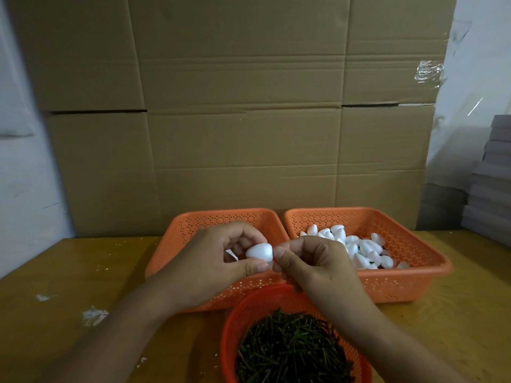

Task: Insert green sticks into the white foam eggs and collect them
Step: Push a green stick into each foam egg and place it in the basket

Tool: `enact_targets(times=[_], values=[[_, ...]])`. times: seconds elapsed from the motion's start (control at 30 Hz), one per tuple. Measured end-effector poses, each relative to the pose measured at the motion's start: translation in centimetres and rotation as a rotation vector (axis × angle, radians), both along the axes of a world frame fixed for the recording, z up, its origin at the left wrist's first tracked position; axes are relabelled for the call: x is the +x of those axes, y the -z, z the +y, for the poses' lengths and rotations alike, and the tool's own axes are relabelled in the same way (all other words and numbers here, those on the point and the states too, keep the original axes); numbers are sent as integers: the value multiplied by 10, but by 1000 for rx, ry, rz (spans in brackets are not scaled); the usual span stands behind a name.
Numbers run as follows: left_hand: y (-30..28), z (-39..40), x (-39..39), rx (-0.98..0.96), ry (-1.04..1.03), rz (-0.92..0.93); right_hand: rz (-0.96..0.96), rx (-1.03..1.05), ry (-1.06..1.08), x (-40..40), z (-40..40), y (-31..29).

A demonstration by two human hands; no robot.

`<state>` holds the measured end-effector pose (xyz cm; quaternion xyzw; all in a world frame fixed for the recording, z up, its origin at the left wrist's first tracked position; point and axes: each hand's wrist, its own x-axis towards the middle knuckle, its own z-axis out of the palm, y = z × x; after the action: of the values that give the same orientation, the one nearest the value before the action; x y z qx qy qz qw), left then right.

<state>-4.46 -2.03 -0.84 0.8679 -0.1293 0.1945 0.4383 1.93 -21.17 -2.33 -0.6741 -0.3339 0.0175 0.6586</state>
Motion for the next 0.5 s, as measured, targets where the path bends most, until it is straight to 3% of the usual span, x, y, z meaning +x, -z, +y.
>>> enact_targets(times=[0.5], values=[[-5, -9, 0, -169, 6, -29, 21, -58, -39, -5, 4, 3]])
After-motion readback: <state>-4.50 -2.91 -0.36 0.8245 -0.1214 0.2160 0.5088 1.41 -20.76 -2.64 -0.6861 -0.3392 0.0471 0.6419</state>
